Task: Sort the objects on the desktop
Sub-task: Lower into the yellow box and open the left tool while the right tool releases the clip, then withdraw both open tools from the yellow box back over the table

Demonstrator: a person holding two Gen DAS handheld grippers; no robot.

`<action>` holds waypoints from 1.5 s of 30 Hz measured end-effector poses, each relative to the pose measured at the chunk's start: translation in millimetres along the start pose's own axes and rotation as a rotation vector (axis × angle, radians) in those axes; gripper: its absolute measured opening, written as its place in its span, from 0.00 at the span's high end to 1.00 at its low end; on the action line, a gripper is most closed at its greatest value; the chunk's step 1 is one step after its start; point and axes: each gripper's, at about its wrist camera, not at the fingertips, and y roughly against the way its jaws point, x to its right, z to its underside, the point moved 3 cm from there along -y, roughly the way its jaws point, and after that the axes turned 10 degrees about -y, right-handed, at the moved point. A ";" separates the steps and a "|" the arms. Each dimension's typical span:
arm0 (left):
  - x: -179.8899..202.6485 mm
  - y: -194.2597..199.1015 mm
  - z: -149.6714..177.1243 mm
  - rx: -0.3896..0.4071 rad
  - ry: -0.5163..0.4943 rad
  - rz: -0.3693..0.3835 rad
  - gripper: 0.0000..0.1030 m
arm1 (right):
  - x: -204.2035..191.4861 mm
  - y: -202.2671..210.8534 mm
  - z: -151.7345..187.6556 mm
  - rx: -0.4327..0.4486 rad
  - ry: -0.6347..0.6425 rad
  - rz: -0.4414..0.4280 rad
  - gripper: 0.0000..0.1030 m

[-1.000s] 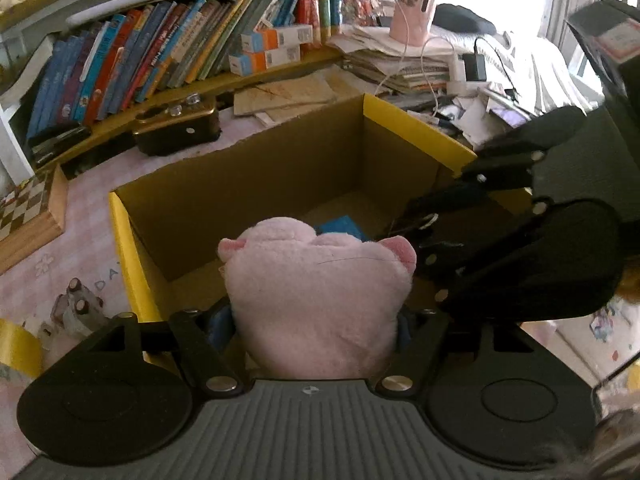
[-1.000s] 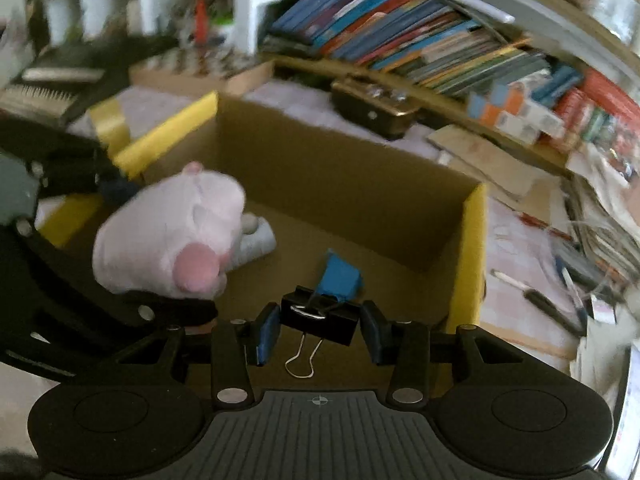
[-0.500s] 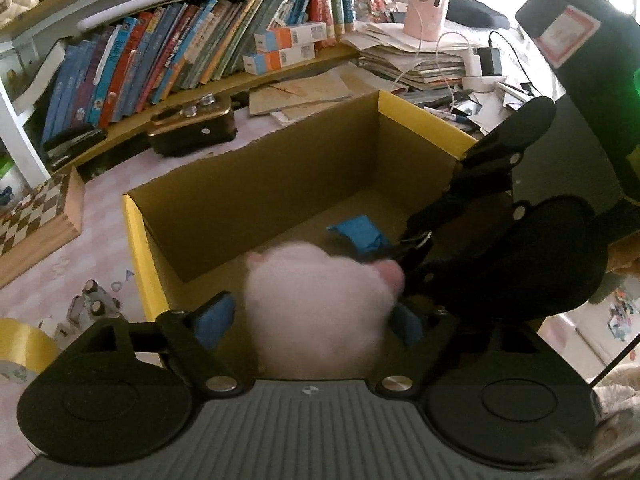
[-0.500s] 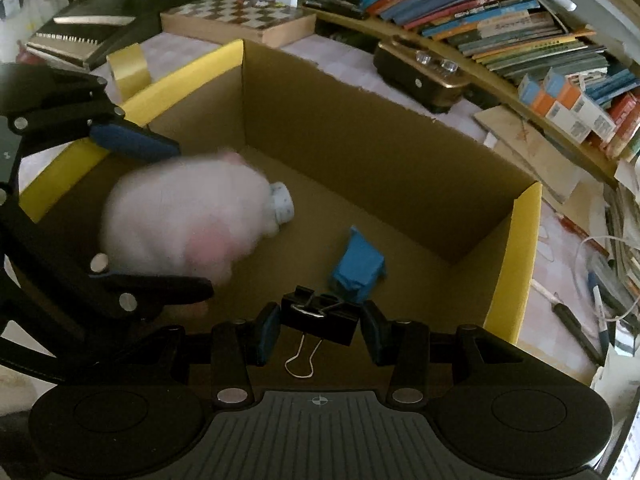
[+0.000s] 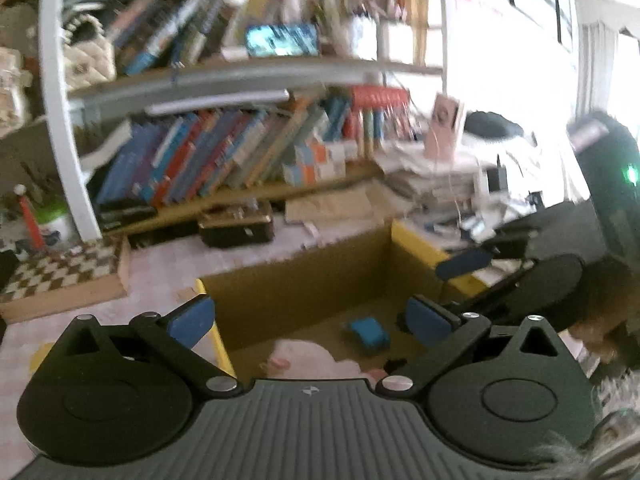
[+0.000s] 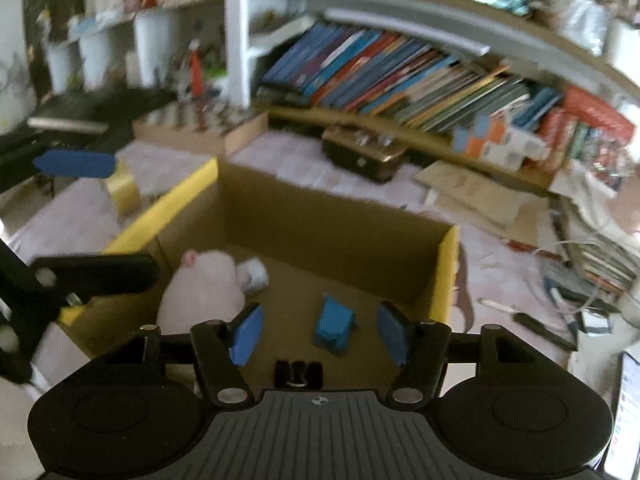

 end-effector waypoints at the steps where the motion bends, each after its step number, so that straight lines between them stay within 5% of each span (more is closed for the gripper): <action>1: -1.5 4.3 -0.5 0.010 0.010 -0.007 0.00 | 0.5 5.0 0.8 0.023 -0.015 0.013 0.35; 23: -35.8 85.4 62.0 0.061 0.150 -0.084 0.00 | -46.3 72.7 61.0 0.269 -0.307 0.305 0.24; 45: -88.9 152.2 146.7 -0.037 0.150 -0.033 0.00 | -183.0 76.6 122.3 0.137 -0.382 0.328 0.23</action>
